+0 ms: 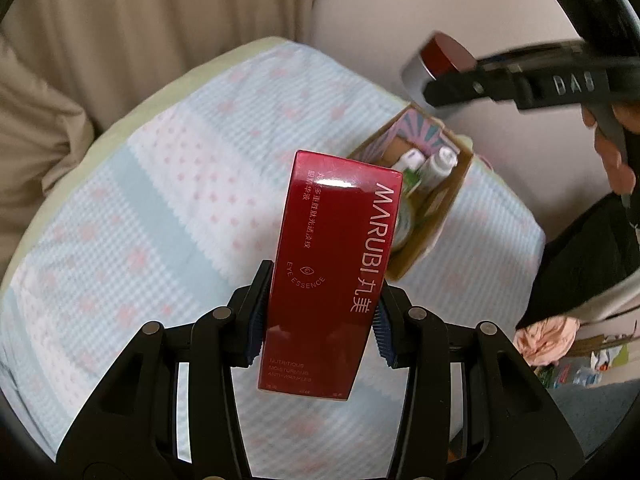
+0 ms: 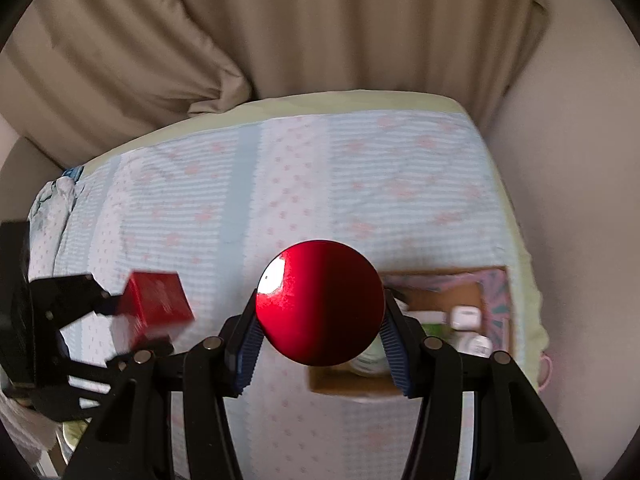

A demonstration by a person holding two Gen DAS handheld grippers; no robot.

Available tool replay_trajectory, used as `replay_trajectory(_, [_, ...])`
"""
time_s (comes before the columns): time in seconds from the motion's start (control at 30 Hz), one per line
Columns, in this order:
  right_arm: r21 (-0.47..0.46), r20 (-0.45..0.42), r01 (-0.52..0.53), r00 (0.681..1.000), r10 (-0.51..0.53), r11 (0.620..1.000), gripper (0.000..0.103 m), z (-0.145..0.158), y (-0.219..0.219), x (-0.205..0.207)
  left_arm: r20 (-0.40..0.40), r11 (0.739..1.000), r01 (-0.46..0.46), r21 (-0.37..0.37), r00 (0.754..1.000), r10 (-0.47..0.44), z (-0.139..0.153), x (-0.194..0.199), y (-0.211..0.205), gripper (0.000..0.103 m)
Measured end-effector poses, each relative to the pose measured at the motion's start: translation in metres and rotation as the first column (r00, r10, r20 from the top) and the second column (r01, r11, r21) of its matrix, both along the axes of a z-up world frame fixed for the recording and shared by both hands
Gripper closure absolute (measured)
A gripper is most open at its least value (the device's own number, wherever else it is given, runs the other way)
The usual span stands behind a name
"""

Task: Organize rigid objects
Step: 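Carry the red MARUBI box and red-capped tin over the cardboard box, then lower both items into the box and open both grippers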

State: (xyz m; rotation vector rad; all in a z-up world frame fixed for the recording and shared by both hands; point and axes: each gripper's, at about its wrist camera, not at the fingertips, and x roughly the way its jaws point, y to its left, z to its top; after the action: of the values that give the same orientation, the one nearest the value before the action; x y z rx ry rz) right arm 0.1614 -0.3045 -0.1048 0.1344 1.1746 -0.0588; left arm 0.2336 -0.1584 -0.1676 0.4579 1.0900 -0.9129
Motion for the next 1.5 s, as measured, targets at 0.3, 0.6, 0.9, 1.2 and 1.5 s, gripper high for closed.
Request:
replay_trajectory(0.3, [0.001, -0.040, -0.006, 0.999, 0.006, 1.000, 0.053, -0.019, -0.102, -0.025, -0.022, 0.997, -0.080, 0.022, 0.996, 0.081, -0.027, 0.001, -0.097, 0.062])
replay_trajectory(0.6, [0.044, -0.135, -0.019, 0.991, 0.025, 0.999, 0.053, -0.086, -0.173, -0.020, -0.072, 0.987, -0.120, 0.111, 0.989, 0.128, -0.096, 0.017, -0.155, 0.062])
replay_trajectory(0.9, [0.064, -0.211, -0.047, 0.976, 0.060, 0.997, 0.053, -0.154, -0.206, -0.001, -0.066, 0.975, -0.081, 0.205, 0.993, 0.096, -0.150, 0.038, -0.192, 0.062])
replay_trajectory(1.2, [0.112, -0.272, -0.043, 0.959, 0.072, 0.993, 0.053, -0.203, -0.209, 0.020, -0.064, 0.964, 0.017, 0.266, 0.998, 0.000, -0.181, 0.033, -0.202, 0.064])
replay_trajectory(1.5, [0.149, -0.268, 0.007, 0.963, 0.034, 0.989, 0.000, -0.208, -0.208, 0.023, -0.045, 0.979, -0.052, 0.195, 0.997, 0.062, -0.157, 0.037, -0.188, 0.000])
